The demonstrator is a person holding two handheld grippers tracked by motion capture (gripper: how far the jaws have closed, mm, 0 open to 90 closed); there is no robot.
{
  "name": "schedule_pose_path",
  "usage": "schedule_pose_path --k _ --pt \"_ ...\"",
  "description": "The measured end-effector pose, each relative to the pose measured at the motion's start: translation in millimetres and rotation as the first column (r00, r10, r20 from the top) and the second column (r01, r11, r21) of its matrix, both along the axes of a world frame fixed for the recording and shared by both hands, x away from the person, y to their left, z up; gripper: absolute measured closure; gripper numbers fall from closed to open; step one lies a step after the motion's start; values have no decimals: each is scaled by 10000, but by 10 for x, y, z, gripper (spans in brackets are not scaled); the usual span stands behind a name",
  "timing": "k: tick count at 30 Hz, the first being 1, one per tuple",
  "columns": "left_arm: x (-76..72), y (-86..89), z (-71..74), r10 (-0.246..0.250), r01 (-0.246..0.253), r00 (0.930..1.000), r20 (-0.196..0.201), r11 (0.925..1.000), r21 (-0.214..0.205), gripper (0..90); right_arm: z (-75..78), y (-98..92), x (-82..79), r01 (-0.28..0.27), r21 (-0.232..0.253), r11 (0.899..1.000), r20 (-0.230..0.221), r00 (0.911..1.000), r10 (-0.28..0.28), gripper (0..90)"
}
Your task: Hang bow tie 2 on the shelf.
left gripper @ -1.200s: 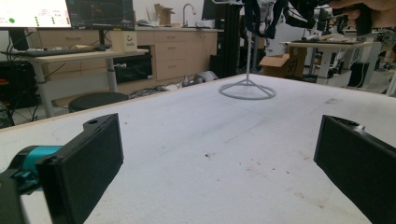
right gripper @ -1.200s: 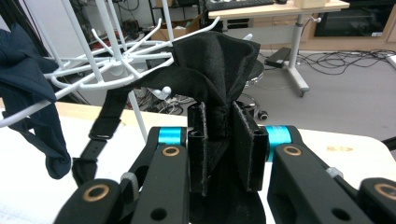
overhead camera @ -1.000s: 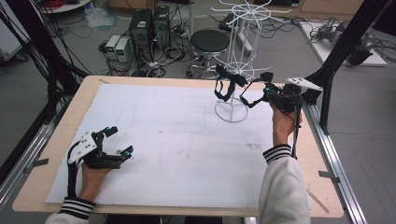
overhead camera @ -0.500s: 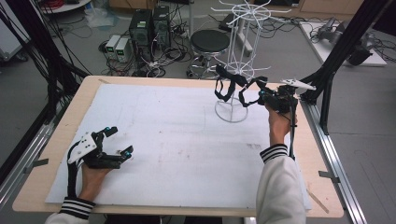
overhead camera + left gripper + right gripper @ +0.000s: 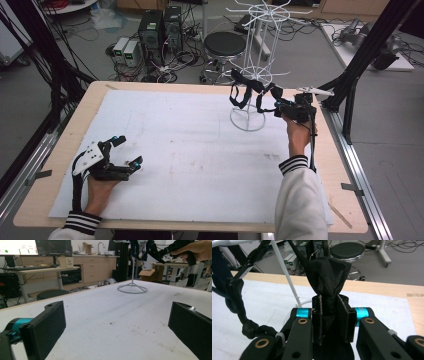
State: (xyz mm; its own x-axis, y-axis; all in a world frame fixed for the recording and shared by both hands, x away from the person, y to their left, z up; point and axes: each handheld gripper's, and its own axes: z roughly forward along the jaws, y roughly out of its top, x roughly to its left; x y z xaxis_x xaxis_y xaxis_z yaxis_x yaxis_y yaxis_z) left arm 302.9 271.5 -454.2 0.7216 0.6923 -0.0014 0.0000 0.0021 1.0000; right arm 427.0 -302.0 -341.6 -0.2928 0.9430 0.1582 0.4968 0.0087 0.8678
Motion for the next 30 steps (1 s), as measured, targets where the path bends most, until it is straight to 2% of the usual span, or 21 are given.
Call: schedule_pose_path --k 6,7,8,9,11,12,13,14,15,17,21,26,30 --pt "0 -1 0 6 -6 10000 4 10000 3 18 11 -6 -15 -201 -99 9997 -8 9998 200 734" --pt "1 -2 -1 15 -15 10000 9 10000 -8 18 13 -3 -20 -280 -134 9995 28 9996 280 671" --pt "0 -2 0 19 -19 10000 5 10000 -7 18 14 1 -23 -347 -192 9992 67 9994 348 555" --pt "0 -3 0 22 -22 10000 10 10000 3 18 16 18 -23 -392 -228 9990 51 9992 394 354" --pt "-2 -6 1 38 -38 10000 24 10000 35 18 12 44 -31 -488 -180 9986 -112 9988 486 111" --pt "-2 -7 0 41 -41 10000 30 10000 38 18 17 57 -47 -449 -329 9984 -95 9990 446 27" --pt "-2 -6 1 40 -41 10000 27 10000 36 18 28 79 -93 -579 -625 9964 135 9982 588 7" --pt "-1 -6 0 33 -33 10000 27 10000 13 18 35 93 -134 -697 -650 9954 323 9969 719 7" --pt "0 -5 -1 32 -32 10000 28 10000 5 18 38 106 -199 -890 -637 9940 708 9931 934 6" --pt "-1 -6 -1 33 -33 10000 32 10000 14 18 51 120 -291 -1254 -654 9899 768 9885 1303 6" --pt "-2 -5 0 38 -38 10000 34 10000 13 18 58 132 -489 -1547 -708 9854 1204 9794 1624 6" --pt "-3 -4 -1 54 -54 10000 41 10000 0 18 7 166 -728 -1960 -791 9774 1936 9588 2079 7" --pt "-7 -1 -3 111 -110 9999 81 9999 -25 18 -136 220 -961 -2380 -740 9684 2711 9297 2492 7"
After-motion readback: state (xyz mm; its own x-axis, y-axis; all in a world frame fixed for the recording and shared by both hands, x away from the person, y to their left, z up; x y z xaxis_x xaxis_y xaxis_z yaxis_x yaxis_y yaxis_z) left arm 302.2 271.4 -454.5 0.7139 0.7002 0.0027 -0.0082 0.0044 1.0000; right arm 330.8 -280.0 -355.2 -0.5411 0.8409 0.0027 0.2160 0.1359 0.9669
